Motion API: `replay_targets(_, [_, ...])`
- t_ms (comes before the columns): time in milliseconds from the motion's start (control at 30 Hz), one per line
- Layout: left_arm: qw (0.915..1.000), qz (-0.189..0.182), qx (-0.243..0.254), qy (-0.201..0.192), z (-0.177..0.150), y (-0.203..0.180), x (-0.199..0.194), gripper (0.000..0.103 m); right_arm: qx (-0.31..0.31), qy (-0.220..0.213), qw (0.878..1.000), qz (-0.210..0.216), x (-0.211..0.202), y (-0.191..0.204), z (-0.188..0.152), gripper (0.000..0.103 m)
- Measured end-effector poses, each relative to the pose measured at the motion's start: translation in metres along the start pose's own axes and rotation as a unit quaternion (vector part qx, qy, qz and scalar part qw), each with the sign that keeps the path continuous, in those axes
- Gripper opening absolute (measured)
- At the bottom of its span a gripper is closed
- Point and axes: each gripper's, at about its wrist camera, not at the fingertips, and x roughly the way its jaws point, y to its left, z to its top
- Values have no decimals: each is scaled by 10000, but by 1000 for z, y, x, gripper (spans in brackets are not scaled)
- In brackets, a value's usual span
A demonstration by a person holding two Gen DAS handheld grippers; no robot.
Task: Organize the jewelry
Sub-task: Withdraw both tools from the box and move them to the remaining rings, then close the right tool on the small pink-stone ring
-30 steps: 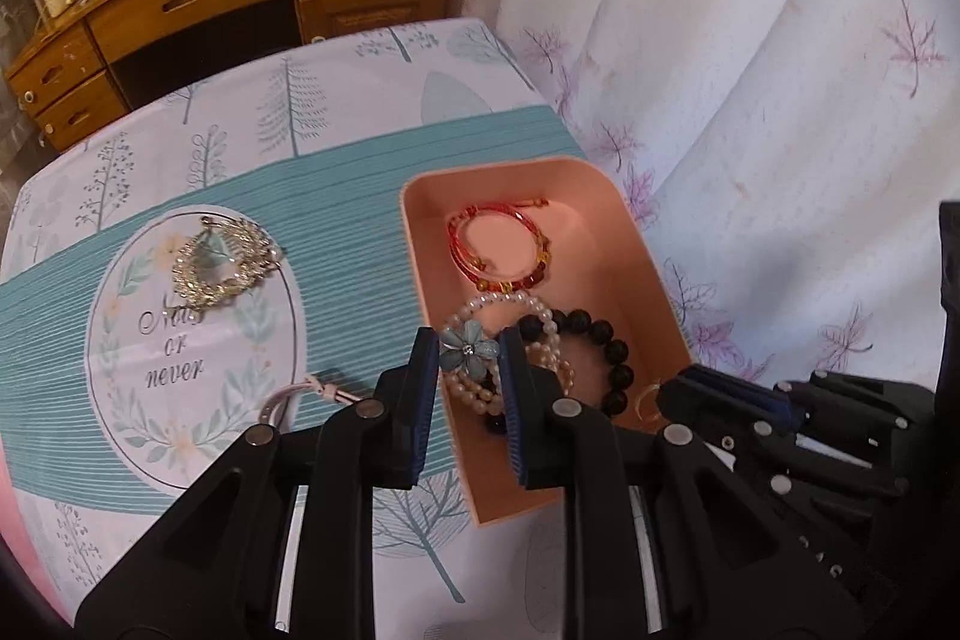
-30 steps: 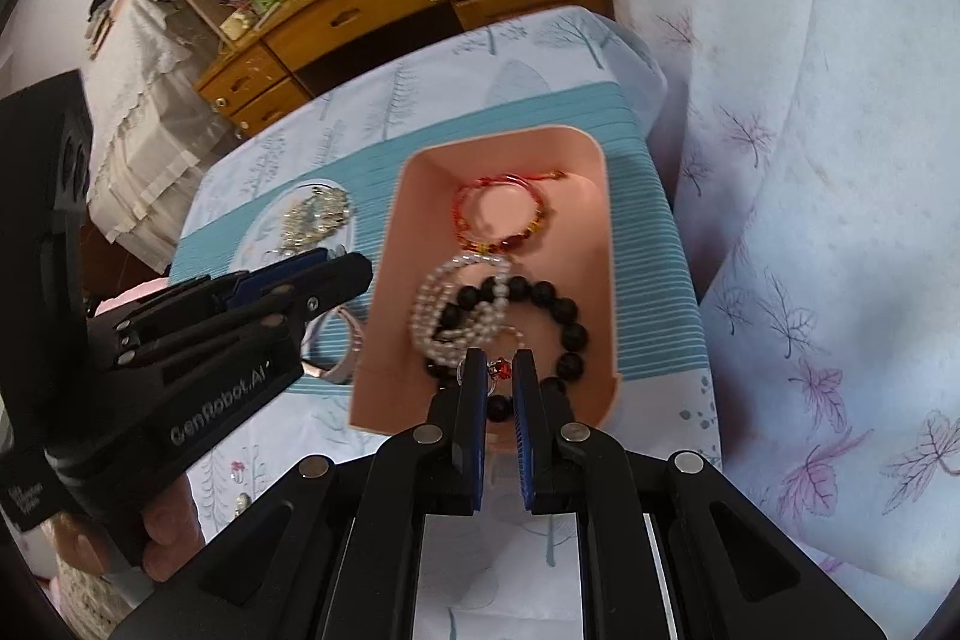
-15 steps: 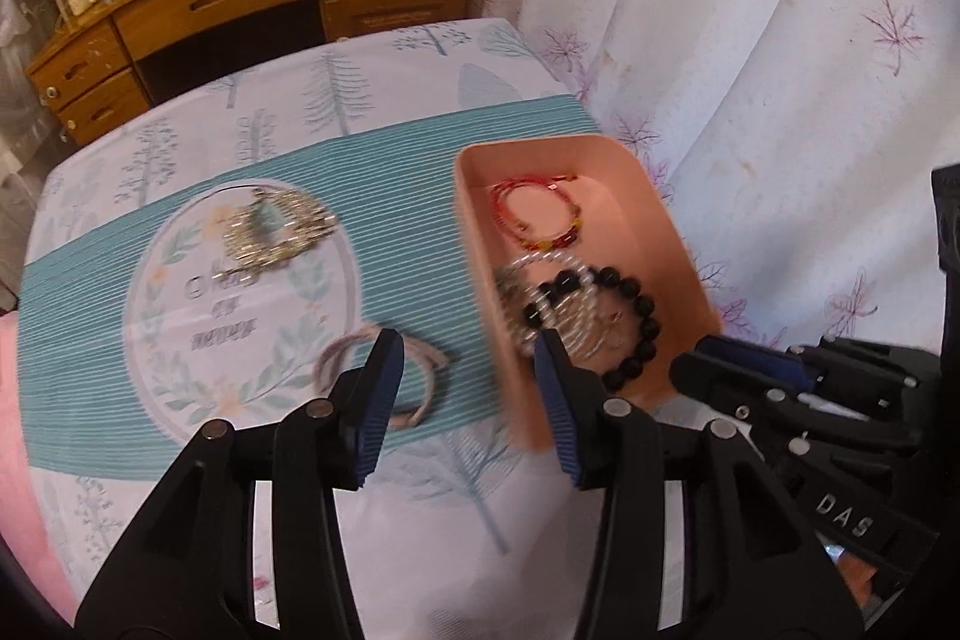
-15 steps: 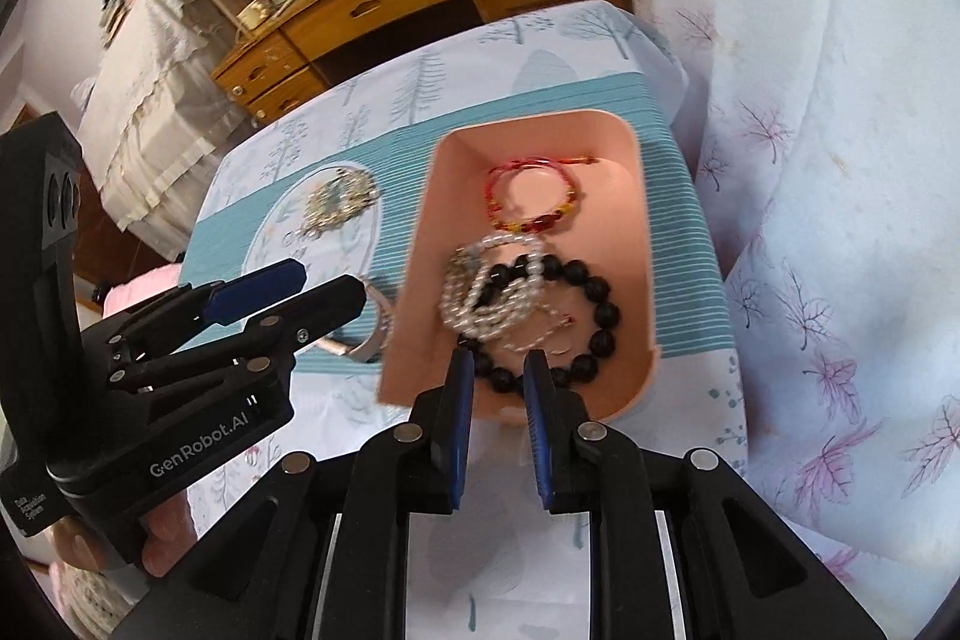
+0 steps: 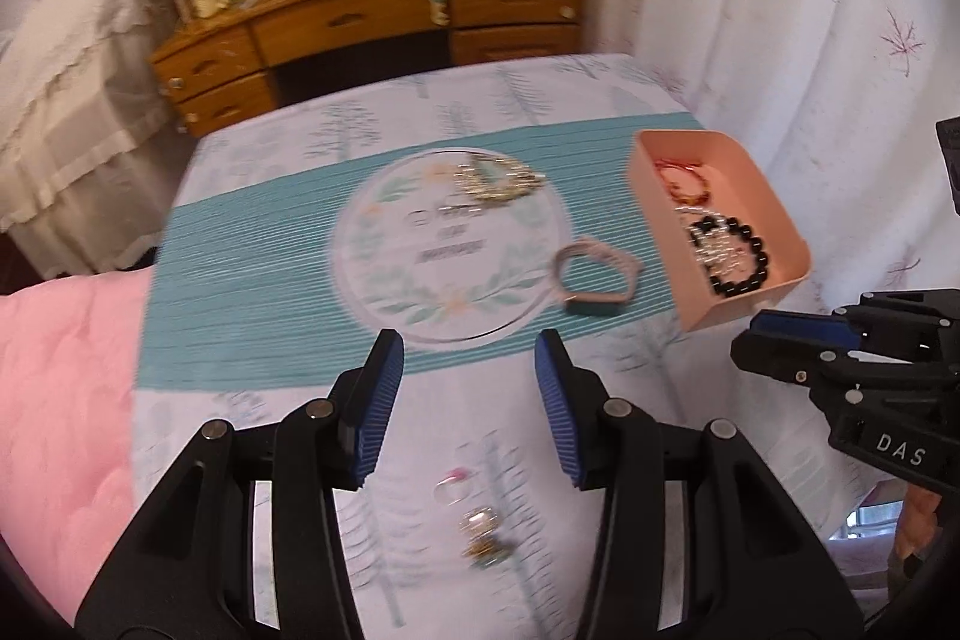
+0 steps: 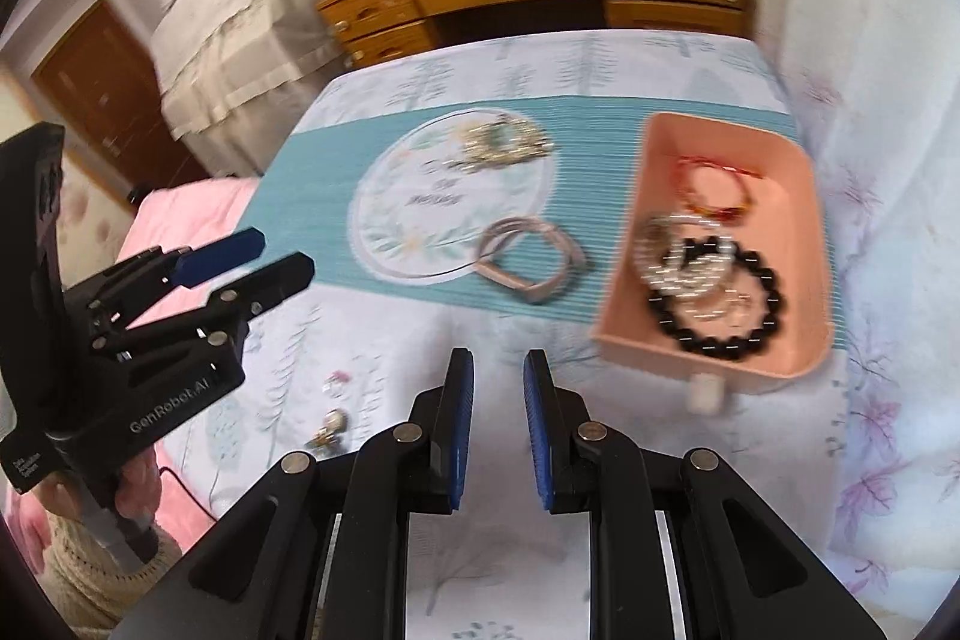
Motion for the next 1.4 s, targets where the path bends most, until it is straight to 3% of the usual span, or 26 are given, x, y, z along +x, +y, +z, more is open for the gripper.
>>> replay_targets(233, [9995,305,-102,14,-45,27,-14,47,-364,226,9988,221,22,55,-16,24])
replay_targets(633, [9980,359,-261,443,-98,56,14,47,-795,696,9942,220,92,116,-31,24])
replay_targets(1033, [9953,250,-648,669,-109,98,40,47,-1393,825,9868,106,147,150,-37,24])
replay_targets(1400, [9954,122,-626,719,-105,97,50,47,-1659,715,9835,74,157,158,-33,23])
